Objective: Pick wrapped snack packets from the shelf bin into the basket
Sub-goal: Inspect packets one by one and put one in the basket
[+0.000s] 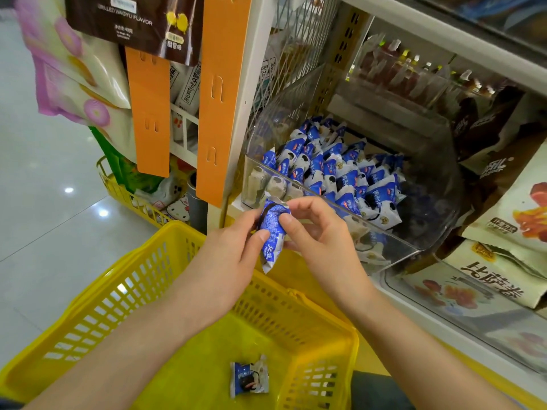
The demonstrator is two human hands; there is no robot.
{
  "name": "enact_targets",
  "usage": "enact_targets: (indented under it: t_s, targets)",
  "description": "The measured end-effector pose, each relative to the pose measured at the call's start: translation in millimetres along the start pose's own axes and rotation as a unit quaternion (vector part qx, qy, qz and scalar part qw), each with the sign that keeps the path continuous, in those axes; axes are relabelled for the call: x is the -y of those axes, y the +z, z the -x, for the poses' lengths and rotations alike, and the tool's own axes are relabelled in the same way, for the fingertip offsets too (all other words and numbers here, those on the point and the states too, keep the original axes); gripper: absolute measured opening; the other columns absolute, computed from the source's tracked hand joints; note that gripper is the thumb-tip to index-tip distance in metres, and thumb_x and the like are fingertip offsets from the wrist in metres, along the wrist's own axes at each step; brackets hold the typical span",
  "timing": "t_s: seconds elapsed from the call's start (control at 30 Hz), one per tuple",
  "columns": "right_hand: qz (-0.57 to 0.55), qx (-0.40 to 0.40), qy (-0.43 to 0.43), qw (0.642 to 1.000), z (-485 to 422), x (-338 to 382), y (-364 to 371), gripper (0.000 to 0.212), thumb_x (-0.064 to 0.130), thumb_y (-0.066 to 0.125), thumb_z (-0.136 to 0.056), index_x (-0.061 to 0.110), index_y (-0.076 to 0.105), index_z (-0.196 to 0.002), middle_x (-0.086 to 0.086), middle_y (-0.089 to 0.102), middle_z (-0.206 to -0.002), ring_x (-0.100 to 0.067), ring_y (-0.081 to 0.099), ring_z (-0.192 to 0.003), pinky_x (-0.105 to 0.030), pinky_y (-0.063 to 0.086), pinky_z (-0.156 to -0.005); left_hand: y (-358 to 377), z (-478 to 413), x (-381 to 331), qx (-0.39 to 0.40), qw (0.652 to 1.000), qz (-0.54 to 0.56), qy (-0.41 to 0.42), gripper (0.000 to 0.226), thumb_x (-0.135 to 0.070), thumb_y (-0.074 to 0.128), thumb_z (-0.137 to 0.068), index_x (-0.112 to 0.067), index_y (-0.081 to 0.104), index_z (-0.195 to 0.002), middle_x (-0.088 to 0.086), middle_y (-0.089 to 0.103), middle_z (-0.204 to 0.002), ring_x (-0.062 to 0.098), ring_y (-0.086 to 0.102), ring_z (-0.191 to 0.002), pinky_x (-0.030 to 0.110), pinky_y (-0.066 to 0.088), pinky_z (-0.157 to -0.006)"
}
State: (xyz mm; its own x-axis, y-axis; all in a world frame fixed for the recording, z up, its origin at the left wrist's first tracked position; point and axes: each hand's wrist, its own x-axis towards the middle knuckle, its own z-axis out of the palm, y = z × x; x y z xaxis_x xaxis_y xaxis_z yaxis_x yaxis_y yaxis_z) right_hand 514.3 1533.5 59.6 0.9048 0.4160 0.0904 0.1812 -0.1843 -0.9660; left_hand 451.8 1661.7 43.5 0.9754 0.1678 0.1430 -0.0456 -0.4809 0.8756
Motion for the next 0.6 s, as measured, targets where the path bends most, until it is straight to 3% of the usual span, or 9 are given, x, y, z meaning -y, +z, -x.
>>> enact_targets:
  t_s: [0.17, 0.3, 0.37, 0.43, 0.53, 0.6]
  targets:
    - [0.001, 0.021, 0.0, 1.0, -0.1, 2.5, 0.3, 0.016, 0.013, 0.063, -0.085, 0.027, 0.058, -0.093, 0.002, 0.065, -0.101, -0.014, 0.064, -0.095, -0.032, 0.053, -0.085, -2.3, 0.5, -0.3, -0.002, 1.0, 0.017, -0.003, 0.031, -0.029, 0.044, -0.094, -0.03, 0.054, -0.123, -0.004, 0.069, -0.089, 0.016, 0.064, -0.078, 0.034, 0.049, -0.071]
    - [-0.006, 0.034, 0.005, 0.999, 0.9, 3.8, 1.1, 0.023, 0.013, 0.067, -0.082, 0.03, 0.059, -0.094, 0.003, 0.066, -0.105, -0.016, 0.065, -0.1, -0.029, 0.053, -0.086, -2.0, 0.5, 2.3, -0.012, 1.0, 0.023, -0.004, 0.021, -0.026, 0.041, -0.096, -0.035, 0.06, -0.098, -0.01, 0.064, -0.067, 0.007, 0.059, -0.063, 0.018, 0.046, -0.057]
    - [-0.01, 0.031, 0.006, 0.999, 2.0, 4.0, 1.3, 0.023, 0.013, 0.068, -0.082, 0.031, 0.059, -0.094, 0.005, 0.066, -0.104, -0.015, 0.065, -0.098, -0.029, 0.054, -0.084, -1.7, -0.3, 2.0, -0.013, 0.999, 0.043, -0.012, 0.024, -0.025, 0.039, -0.097, -0.037, 0.06, -0.093, 0.0, 0.068, -0.074, 0.021, 0.064, -0.071, 0.037, 0.052, -0.07]
    - [-0.017, 0.026, 0.01, 0.999, 2.9, 4.1, 2.0, 0.024, 0.014, 0.069, -0.081, 0.031, 0.059, -0.094, 0.006, 0.066, -0.104, -0.014, 0.066, -0.096, -0.029, 0.054, -0.084, -1.7, -0.6, 2.0, -0.032, 0.999, 0.029, -0.008, 0.028, -0.023, 0.039, -0.097, -0.04, 0.057, -0.085, 0.006, 0.068, -0.073, 0.027, 0.064, -0.07, 0.045, 0.051, -0.068]
    - [-0.02, 0.017, 0.013, 1.0, 3.0, 3.6, 5.0, 0.024, 0.014, 0.069, -0.081, 0.03, 0.059, -0.096, 0.003, 0.065, -0.106, -0.017, 0.066, -0.096, -0.033, 0.054, -0.084, -2.6, -0.8, 1.6, -0.076, 0.997, -0.009, 0.013, 0.029, -0.022, 0.04, -0.095, -0.042, 0.057, -0.082, 0.0, 0.062, -0.061, 0.016, 0.056, -0.057, 0.025, 0.044, -0.05]
    - [-0.019, 0.017, 0.011, 1.0, 2.9, 3.7, 7.0, 0.024, 0.015, 0.068, -0.082, 0.029, 0.058, -0.098, 0.003, 0.065, -0.106, -0.018, 0.065, -0.097, -0.034, 0.054, -0.085, -2.5, -1.4, 2.7, -0.089, 0.996, -0.013, 0.011, 0.027, -0.022, 0.039, -0.094, -0.035, 0.063, -0.094, -0.002, 0.062, -0.061, 0.016, 0.055, -0.058, 0.027, 0.042, -0.051]
